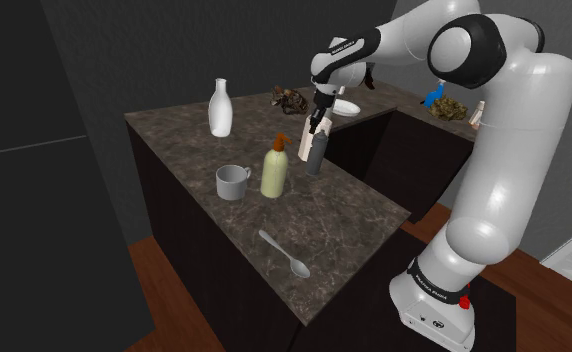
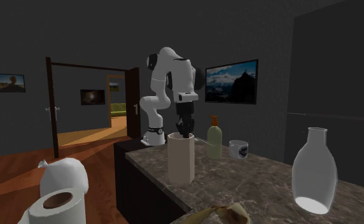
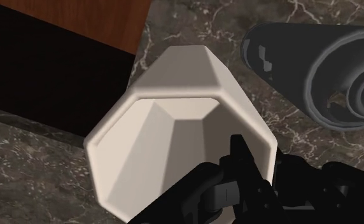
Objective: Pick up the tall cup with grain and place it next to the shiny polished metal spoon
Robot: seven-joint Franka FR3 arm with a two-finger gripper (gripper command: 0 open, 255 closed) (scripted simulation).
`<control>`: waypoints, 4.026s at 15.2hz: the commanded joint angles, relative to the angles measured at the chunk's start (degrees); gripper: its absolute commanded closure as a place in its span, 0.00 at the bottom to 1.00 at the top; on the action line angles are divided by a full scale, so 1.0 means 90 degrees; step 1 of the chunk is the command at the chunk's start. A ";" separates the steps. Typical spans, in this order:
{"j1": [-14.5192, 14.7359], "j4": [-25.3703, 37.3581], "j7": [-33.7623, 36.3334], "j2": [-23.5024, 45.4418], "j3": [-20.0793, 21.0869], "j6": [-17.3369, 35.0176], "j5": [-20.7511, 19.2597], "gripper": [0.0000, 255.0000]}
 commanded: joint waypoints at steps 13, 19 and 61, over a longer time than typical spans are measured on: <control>0.0037 0.0637 0.0205 -0.0444 -0.0077 -0.1047 -0.0231 1.00; 0.0038 0.1002 0.0271 -0.0559 -0.0096 -0.1517 -0.0295 1.00; 0.0654 -0.1025 0.1978 -0.4365 0.0643 -0.3084 -0.1313 1.00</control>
